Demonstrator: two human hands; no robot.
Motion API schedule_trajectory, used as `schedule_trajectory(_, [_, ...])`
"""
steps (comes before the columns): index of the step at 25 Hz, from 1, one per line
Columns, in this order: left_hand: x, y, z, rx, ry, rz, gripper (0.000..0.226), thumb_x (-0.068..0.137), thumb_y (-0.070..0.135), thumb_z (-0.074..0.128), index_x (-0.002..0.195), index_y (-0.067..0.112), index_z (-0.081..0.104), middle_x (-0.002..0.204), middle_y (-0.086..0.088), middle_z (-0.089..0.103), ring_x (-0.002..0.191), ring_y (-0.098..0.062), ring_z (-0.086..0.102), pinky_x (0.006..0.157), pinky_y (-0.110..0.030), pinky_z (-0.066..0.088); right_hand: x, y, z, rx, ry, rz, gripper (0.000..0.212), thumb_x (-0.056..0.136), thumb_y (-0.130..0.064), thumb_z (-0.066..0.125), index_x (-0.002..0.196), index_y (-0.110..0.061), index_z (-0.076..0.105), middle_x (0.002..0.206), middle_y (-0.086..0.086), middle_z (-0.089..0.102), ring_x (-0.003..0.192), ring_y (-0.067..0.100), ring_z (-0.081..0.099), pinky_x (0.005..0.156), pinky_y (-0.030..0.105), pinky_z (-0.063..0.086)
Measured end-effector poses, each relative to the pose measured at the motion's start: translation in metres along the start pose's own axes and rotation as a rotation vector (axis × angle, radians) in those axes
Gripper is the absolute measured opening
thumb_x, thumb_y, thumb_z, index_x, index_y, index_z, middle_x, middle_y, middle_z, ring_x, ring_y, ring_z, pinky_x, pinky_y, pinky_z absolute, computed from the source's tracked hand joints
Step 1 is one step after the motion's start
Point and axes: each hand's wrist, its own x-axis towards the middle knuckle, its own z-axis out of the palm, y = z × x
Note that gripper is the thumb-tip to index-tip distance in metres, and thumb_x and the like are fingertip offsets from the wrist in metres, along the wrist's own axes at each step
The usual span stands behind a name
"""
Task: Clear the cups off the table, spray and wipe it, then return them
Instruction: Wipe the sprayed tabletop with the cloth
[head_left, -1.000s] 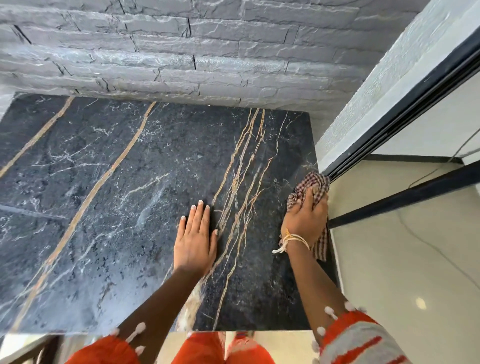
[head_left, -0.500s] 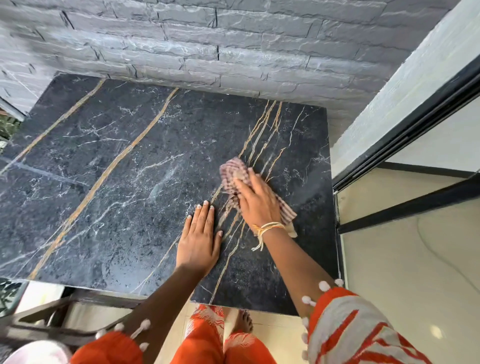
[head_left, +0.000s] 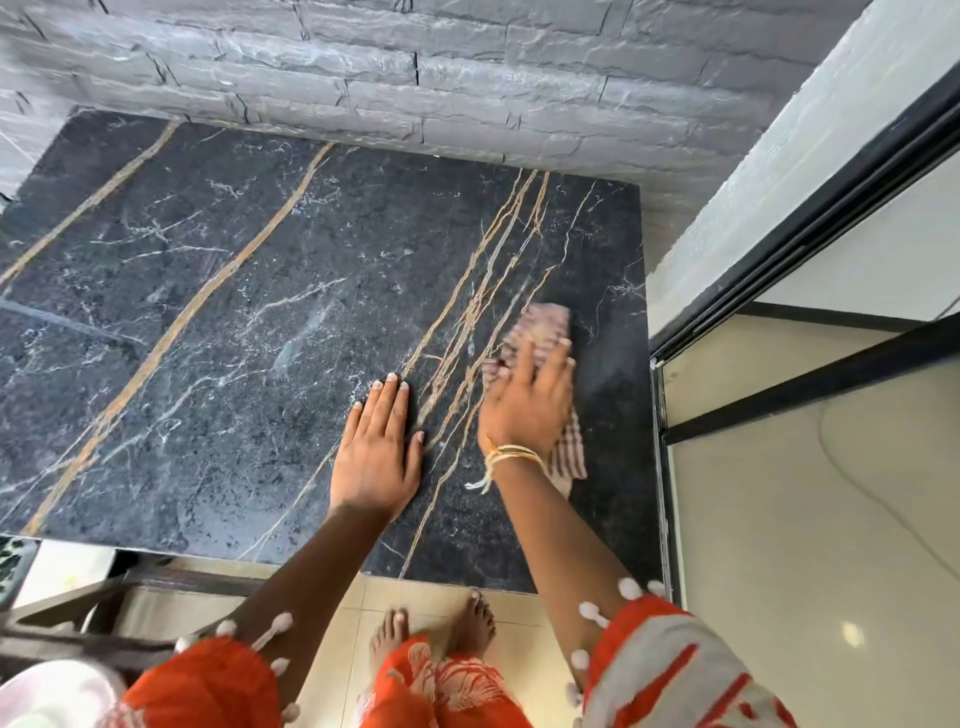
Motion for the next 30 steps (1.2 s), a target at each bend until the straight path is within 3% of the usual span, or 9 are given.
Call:
schedule_trajectory(3, [0.000,-0.003,0.002,-0.012,0.008,0.003,0.064,0.097,0.041,0.022,0.153,0.012,0.019,0.161,-0.004,0.012,0.149,-0.017,0.009,0.122,-0.037,0.009,-0.024,-0.031,0.021,-0.029,-0.067,-0.465,0.051,0.097,-0.034,0.040,0.147,-0.028,0.033,0.159,0.012,0.017,0.143,0.037,0.025,0.116,0.050,0.027])
schedule_trajectory(5, [-0.001,-0.003,0.004,-0.009,-0.005,0.006,0.064,0.097,0.042,0.023,0.153,0.011,0.020,0.161,-0.005,0.013,0.149,-0.018,0.008,0.122,-0.037,0.008,-0.030,-0.024,0.023,-0.031,-0.104,-0.595,0.048,0.097,-0.031,0.042,0.145,-0.032,0.037,0.158,0.009,0.023,0.142,0.034,0.030,0.114,0.048,0.031])
schedule_trajectory(7, [-0.001,-0.003,0.004,0.012,-0.004,0.010,0.065,0.097,0.044,0.018,0.154,0.012,0.015,0.162,-0.005,0.010,0.149,-0.019,0.006,0.122,-0.038,0.008,-0.018,-0.007,0.013,-0.037,-0.071,-0.500,0.047,0.097,-0.030,0.043,0.144,-0.033,0.038,0.159,0.008,0.022,0.141,0.034,0.031,0.114,0.049,0.031])
schedule_trajectory(11, [-0.002,-0.006,0.002,0.030,-0.021,0.045,0.066,0.096,0.046,0.010,0.154,0.014,0.011,0.162,-0.004,0.006,0.150,-0.019,0.005,0.122,-0.040,0.007,-0.004,0.057,-0.015,-0.014,0.054,0.006,0.052,0.097,-0.030,0.043,0.147,-0.032,0.031,0.160,0.009,0.014,0.143,0.035,0.025,0.116,0.050,0.025])
schedule_trajectory(14, [-0.010,0.003,-0.005,0.014,-0.001,0.097,0.065,0.096,0.046,0.009,0.154,0.017,0.014,0.162,-0.001,0.007,0.149,-0.016,0.004,0.122,-0.040,0.006,-0.045,0.104,-0.024,0.001,0.147,0.173,0.054,0.096,-0.030,0.043,0.149,-0.029,0.030,0.160,0.010,0.015,0.141,0.036,0.028,0.114,0.051,0.029])
schedule_trajectory(19, [-0.053,0.001,-0.005,-0.037,0.022,0.085,0.062,0.096,0.042,0.015,0.154,0.018,0.016,0.161,0.000,0.011,0.149,-0.016,0.006,0.121,-0.038,0.005,-0.083,0.051,-0.012,0.100,0.136,0.390,0.061,0.091,-0.026,0.046,0.149,-0.022,0.029,0.159,0.017,0.012,0.143,0.040,0.021,0.117,0.049,0.021])
schedule_trajectory(26, [-0.075,-0.018,0.006,0.042,-0.020,0.078,0.063,0.096,0.037,0.014,0.153,0.012,0.017,0.162,-0.003,0.007,0.149,-0.018,0.006,0.121,-0.043,0.012,-0.138,0.006,0.017,-0.046,-0.067,-0.483,0.053,0.093,-0.032,0.036,0.145,-0.026,0.039,0.157,0.012,0.026,0.141,0.033,0.032,0.114,0.046,0.030])
schedule_trajectory(28, [-0.074,-0.017,0.006,0.036,-0.023,0.076,0.063,0.096,0.038,0.014,0.153,0.012,0.016,0.162,-0.002,0.008,0.149,-0.018,0.006,0.121,-0.043,0.012,-0.129,0.023,0.009,-0.086,-0.066,-0.537,0.051,0.094,-0.030,0.038,0.145,-0.027,0.037,0.157,0.010,0.027,0.141,0.032,0.032,0.114,0.045,0.031])
schedule_trajectory(30, [-0.075,-0.017,0.006,0.041,-0.030,0.085,0.063,0.096,0.039,0.011,0.154,0.014,0.011,0.162,-0.001,0.005,0.149,-0.017,0.004,0.121,-0.042,0.010,-0.116,0.049,0.000,-0.099,-0.037,-0.392,0.052,0.096,-0.030,0.038,0.147,-0.029,0.032,0.158,0.010,0.023,0.142,0.033,0.030,0.114,0.049,0.031])
